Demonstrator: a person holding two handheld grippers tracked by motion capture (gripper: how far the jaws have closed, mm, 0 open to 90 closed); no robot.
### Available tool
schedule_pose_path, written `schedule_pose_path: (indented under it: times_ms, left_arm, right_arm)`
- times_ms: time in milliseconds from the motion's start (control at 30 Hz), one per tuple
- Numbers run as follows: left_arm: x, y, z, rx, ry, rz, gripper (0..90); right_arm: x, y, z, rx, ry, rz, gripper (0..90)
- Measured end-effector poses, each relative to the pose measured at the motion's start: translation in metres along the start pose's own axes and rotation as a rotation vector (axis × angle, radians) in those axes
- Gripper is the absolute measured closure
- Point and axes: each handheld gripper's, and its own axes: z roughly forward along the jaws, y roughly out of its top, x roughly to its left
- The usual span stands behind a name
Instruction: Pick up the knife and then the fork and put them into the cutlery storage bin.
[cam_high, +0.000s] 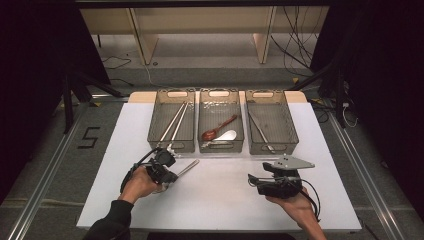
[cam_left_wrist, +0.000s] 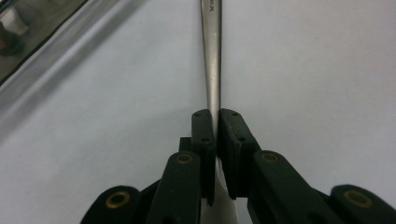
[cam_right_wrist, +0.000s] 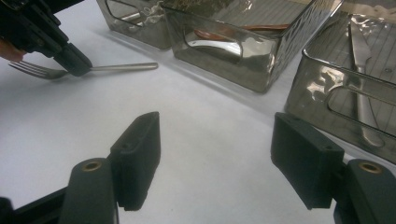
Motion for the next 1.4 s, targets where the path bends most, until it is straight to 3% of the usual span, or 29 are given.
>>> schedule_pose_path:
  times_ms: [167,367,633,833,1000,1167,1400]
  left_arm:
    - [-0.005,0.002,-0.007,0.008,-0.017,0.031,84.1]
    - [-0.006,0.001,-0.008,0.006,-0.012,0.034,84.2]
    - [-0.001,-0.003,-0.012,-0.018,-0.045,0.01,84.1]
    - [-0.007,-0.001,-0.02,-0.038,-0.077,0.023,84.1]
    - [-0.02,0.003,-0.027,-0.048,-0.101,0.059,84.0]
    - [-0.035,0.007,-0.031,-0.042,-0.128,0.112,84.1]
    - [-0.056,0.013,-0.035,-0.053,-0.162,0.171,84.1]
  right_arm:
    - [0.002,0.0,0.001,-0.001,0.006,-0.002,34.1]
    - [0.002,0.0,0.001,-0.002,0.004,-0.003,34.1]
    - [0.004,0.0,0.003,0.002,0.009,-0.009,34.3]
    - [0.014,0.003,0.008,-0.01,0.022,-0.045,34.3]
    - [0.034,0.007,0.014,-0.027,0.048,-0.125,34.2]
    - [0.054,0.009,0.024,-0.041,0.104,-0.184,34.2]
    - [0.084,0.008,0.039,-0.034,0.103,-0.352,34.3]
